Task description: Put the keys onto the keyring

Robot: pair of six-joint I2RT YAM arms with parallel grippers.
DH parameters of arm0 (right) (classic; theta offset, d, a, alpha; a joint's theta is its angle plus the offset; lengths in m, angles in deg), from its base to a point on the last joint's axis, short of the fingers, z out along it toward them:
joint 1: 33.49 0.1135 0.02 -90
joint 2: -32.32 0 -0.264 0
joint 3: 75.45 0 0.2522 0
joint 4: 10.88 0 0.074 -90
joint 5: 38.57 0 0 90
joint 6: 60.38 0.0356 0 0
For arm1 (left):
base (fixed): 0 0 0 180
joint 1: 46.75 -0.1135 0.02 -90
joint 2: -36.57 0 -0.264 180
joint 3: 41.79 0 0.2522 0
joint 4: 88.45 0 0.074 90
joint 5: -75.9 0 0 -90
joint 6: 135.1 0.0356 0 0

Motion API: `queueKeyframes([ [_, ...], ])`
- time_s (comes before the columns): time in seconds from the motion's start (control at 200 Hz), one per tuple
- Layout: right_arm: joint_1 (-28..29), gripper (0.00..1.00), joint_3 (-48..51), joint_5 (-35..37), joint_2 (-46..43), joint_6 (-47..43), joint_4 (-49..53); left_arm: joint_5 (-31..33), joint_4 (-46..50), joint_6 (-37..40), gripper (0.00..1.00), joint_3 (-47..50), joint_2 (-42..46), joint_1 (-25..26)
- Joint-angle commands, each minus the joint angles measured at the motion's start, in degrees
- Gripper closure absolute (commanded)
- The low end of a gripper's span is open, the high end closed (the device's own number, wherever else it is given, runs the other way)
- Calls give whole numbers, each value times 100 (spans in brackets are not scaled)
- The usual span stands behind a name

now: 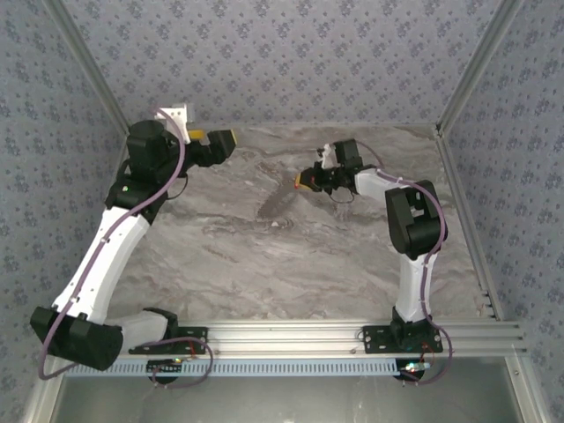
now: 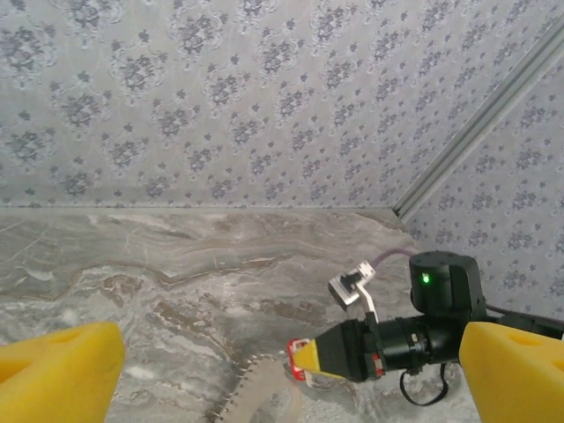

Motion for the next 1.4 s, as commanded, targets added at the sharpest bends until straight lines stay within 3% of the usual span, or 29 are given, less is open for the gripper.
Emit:
queueKeyframes([
  [0.0,-70,98,430,-122,-606,24,-423,306,49,12,2,197,380,-29],
  [0.09,-165,89,927,-173,-865,26,-498,472,139,14,2,399,611,-29],
  [0.19,-303,65,1371,-191,-1186,-63,-446,699,183,21,2,663,832,-29],
  [0.33,-614,46,1923,-156,-1703,-164,-325,1068,183,192,2,949,1053,-29],
  [0.38,-782,35,2086,-148,-1917,-360,-240,1230,162,262,2,1048,1117,-29],
  [0.515,-1188,20,2353,46,-2559,-401,-86,1791,-169,500,2,1465,1367,-38],
  [0.64,-1363,12,2315,696,-3181,-698,403,2867,-825,728,2,2104,1649,-54],
  [0.789,-1398,3,2224,2324,-3844,-1172,1095,3536,-1385,1535,2,2736,1815,-225],
  [0.934,-1411,0,2526,3813,-4288,-1366,1069,3210,-1258,1710,2,3091,1900,-925],
  [1.119,-1416,0,3757,5170,-4952,-1450,-364,2446,-1477,1831,2,4023,2156,-1893],
  [1.229,-1402,0,4634,5499,-5225,-2307,-1691,2109,-2180,1759,2,4631,2069,-2065],
  [1.394,-1438,0,5115,6042,-4965,-2775,-2135,1966,-3774,1723,2,5154,838,-2042],
])
